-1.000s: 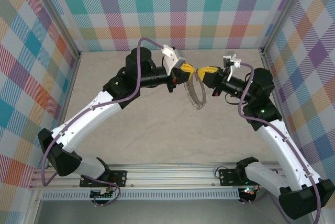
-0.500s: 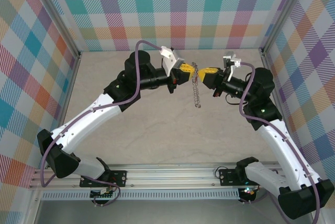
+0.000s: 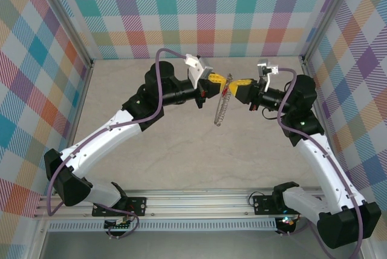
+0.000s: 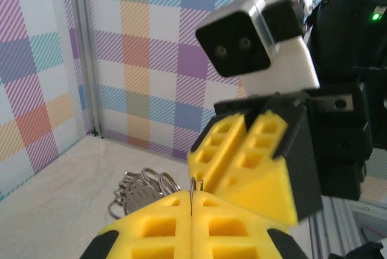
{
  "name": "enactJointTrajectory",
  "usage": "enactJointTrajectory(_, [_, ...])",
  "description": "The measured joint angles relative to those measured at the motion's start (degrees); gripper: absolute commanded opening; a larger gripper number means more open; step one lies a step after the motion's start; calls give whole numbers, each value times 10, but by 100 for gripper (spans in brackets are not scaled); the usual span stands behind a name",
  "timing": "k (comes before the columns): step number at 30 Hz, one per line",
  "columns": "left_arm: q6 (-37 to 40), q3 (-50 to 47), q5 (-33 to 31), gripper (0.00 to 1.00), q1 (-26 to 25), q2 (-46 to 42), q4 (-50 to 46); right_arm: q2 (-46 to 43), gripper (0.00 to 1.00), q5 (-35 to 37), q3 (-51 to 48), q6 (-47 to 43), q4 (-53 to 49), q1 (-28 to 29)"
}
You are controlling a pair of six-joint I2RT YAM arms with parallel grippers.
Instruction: Put the keys on the keyring
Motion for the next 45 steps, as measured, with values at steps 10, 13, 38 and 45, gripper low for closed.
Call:
enactJointTrajectory(10, [-21,-2,-14,0,0,-6,48,-20,40,-25,-14,54,4,-65])
enactJointTrajectory(13, [-30,-6,-18,0,0,-6,56,-24,46,-19,-14,78,22,-69])
enactJointTrajectory(38, [-269,-70,48,0,53,10,223,62,65,79,-14,354,302,-70])
enactJointTrajectory(45, [-330,-73,78,0,76,36,273,90,59,67,-14,386,334,-44])
